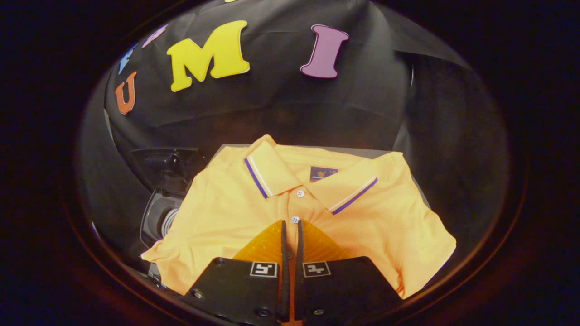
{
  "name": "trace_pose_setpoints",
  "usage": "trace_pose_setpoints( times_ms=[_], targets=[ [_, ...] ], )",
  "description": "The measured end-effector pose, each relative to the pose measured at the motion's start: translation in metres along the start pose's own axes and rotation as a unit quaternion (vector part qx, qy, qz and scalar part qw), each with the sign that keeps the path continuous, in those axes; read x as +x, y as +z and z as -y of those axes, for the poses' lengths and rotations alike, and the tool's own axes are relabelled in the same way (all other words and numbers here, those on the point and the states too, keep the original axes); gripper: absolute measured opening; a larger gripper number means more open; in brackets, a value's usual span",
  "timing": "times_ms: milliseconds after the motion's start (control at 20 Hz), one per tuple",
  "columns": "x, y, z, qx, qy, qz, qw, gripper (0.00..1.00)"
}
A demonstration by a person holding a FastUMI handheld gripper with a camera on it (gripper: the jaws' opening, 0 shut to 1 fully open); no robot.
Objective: Put the clothes into the washing machine and then close the washing machine lid.
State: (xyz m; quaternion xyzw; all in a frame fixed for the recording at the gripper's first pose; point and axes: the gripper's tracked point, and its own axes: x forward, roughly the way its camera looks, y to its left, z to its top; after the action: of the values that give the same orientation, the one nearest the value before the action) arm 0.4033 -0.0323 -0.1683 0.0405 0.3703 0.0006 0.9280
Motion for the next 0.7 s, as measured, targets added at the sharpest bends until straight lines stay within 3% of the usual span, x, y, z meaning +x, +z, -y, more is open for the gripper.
trace_pose_setpoints(
  times_ms=[350, 700],
  targets=[
    [-0.011, 0.008, -0.006, 0.007, -0.011, -0.031, 0.999, 0.07],
    [-0.043, 0.039, -0.030, 0.039, 0.022, -0.019, 0.999, 0.06]
  ],
)
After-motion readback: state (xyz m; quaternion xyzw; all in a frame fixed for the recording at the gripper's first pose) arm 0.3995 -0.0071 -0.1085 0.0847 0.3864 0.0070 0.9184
